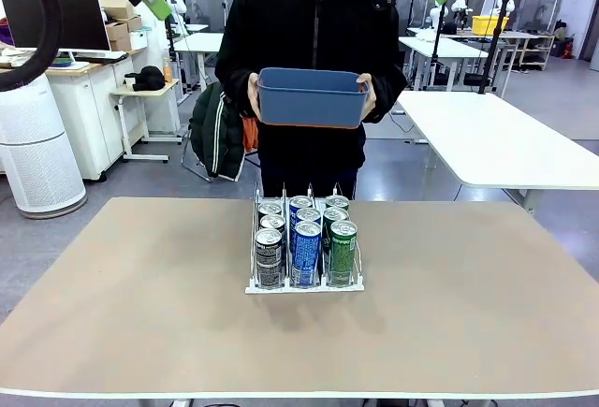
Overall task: Fill the beverage cans into the dispenser.
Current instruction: Place the picked Ionic drink in the line of the Automatic Can Dispenser with the same cans.
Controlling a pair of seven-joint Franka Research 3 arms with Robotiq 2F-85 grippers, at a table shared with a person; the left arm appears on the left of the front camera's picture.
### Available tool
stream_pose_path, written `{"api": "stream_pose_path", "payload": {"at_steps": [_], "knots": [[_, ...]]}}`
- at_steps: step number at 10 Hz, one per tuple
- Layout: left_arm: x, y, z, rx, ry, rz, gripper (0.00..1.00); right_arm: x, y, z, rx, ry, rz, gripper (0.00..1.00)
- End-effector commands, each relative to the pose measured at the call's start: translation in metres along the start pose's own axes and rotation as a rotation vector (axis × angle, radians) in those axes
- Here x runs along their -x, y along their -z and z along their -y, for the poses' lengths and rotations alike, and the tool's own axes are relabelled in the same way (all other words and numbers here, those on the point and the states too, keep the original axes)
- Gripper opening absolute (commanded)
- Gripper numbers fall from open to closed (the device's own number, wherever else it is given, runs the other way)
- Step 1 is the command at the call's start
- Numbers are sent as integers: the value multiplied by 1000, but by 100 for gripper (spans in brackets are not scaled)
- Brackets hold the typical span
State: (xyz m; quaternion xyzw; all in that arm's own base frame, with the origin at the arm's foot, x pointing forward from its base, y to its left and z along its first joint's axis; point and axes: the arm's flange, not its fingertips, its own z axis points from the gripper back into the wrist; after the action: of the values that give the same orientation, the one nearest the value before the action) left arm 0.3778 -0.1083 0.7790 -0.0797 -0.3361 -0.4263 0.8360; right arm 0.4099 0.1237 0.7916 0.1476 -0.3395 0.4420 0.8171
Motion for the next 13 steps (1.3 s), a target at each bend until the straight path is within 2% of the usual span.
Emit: {"api": "stream_pose_path", "payload": {"at_steps": [1, 4, 7, 13], "knots": [[-3, -9, -5, 33, 26, 2, 100, 1, 1, 0, -5, 6, 9, 99], [-2, -16, -7, 49, 38, 35, 100, 1, 1, 0, -5, 6, 9, 99], [-2, -12, -5, 2, 15, 21, 100, 1, 1, 0, -5, 6, 9, 99], [-6, -16, -2, 15, 19, 22, 100, 1, 1, 0, -5, 6, 9, 99]]}}
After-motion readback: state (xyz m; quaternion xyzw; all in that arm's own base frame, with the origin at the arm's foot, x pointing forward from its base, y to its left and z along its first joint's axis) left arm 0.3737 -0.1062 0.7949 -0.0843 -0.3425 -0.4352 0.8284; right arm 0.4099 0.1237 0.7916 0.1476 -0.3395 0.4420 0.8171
